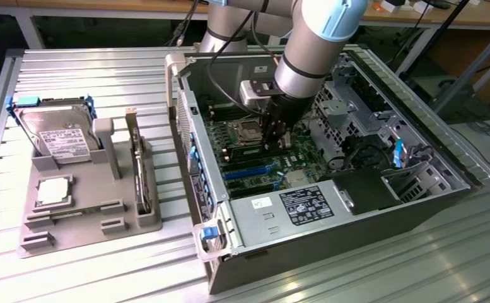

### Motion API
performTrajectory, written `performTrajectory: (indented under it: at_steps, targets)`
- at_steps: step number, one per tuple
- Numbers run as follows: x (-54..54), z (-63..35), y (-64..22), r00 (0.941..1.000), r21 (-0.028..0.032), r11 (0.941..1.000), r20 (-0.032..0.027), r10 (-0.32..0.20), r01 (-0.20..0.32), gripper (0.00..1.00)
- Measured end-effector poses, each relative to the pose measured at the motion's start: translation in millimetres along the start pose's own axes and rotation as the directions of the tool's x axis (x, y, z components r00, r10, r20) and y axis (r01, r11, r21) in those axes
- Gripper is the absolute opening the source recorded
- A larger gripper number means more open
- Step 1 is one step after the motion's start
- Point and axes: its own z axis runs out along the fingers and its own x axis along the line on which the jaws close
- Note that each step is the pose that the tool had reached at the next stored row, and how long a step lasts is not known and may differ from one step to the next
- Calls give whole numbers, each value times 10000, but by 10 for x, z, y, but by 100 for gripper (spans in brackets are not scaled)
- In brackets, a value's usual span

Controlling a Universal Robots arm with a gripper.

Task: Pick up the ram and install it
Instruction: 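Insert the ram into the slot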

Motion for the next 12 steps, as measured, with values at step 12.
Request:
performTrajectory:
  at_steps: [12]
  targets:
    - [1,20,1,10000,17,10000,-8,9,-9,14]
